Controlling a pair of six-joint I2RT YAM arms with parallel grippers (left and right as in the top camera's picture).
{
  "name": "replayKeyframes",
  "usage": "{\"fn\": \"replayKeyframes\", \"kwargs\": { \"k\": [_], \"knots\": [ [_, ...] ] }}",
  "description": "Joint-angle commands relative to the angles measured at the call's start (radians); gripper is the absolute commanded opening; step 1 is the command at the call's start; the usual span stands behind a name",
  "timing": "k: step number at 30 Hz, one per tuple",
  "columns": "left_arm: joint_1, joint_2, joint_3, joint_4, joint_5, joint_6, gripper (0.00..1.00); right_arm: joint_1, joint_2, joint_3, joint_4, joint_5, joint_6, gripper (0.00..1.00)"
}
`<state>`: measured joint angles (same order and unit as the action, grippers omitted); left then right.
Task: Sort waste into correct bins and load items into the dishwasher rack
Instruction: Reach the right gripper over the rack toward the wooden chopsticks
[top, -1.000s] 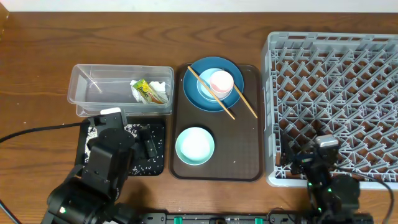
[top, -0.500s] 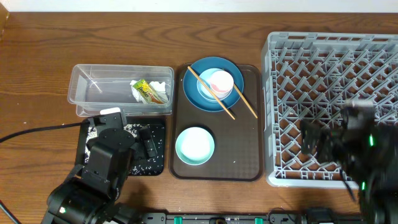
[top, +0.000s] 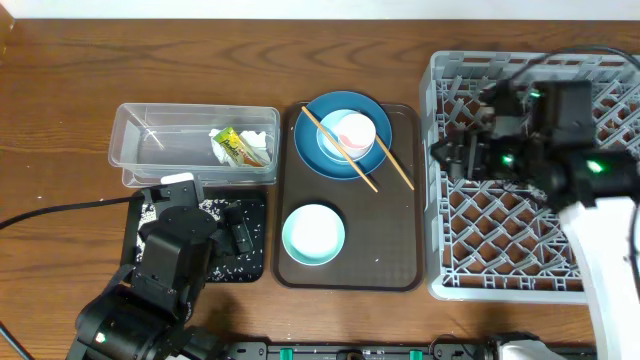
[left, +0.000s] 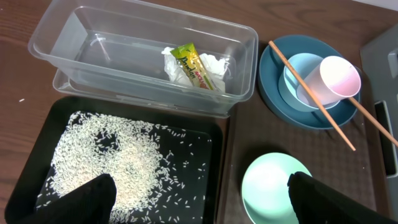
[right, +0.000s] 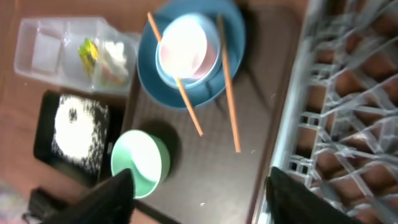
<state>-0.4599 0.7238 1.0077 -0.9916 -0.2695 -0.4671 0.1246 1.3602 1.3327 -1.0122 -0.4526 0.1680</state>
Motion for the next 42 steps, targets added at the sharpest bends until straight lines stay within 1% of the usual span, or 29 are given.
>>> {"fn": "replayKeyframes", "kwargs": {
  "k": [1,5,7,10,12,14,17,22,26,29,33,35,39,42],
  "knots": [
    [0.003,0.0,0.006,-0.003,-0.021,0.01,0.91,0.096,0.085,0.019,-0.006,0.074,-0.027,0.64],
    [0.003,0.0,0.006,-0.003,-0.021,0.01,0.92,0.207,0.176,0.019,0.005,0.272,-0.029,0.63],
    [0.003,0.0,0.006,-0.003,-0.02,0.01,0.92,0.255,0.217,0.019,0.015,0.36,-0.084,0.63],
    [0.003,0.0,0.006,-0.003,-0.02,0.01,0.92,0.308,0.278,0.019,0.042,0.49,-0.152,0.59],
    [0.003,0.0,0.006,-0.003,-0.02,0.01,0.92,0.337,0.32,0.019,0.06,0.57,-0.158,0.57],
    [0.003,0.0,0.006,-0.003,-0.02,0.01,0.92,0.355,0.355,0.019,0.074,0.613,-0.158,0.53],
    [0.003,0.0,0.006,-0.003,-0.021,0.01,0.92,0.359,0.398,0.019,0.097,0.629,-0.158,0.49],
    [0.003,0.0,0.006,-0.003,-0.02,0.01,0.92,0.356,0.448,0.019,0.116,0.629,-0.158,0.5],
    [0.003,0.0,0.006,-0.003,-0.02,0.01,0.92,0.356,0.478,0.019,0.114,0.627,-0.154,0.38],
    [0.003,0.0,0.006,-0.003,-0.02,0.01,0.92,0.356,0.487,0.018,0.115,0.616,-0.154,0.33],
    [0.003,0.0,0.006,-0.003,-0.02,0.01,0.92,0.356,0.488,0.018,0.107,0.597,-0.154,0.2],
    [0.003,0.0,0.006,-0.003,-0.02,0.01,0.92,0.356,0.488,0.018,0.103,0.597,-0.154,0.16],
    [0.003,0.0,0.006,-0.003,-0.02,0.01,0.92,0.356,0.488,0.018,0.099,0.598,-0.133,0.01],
    [0.003,0.0,0.006,-0.003,-0.02,0.01,0.92,0.353,0.487,0.018,0.099,0.599,-0.113,0.01]
  ]
}}
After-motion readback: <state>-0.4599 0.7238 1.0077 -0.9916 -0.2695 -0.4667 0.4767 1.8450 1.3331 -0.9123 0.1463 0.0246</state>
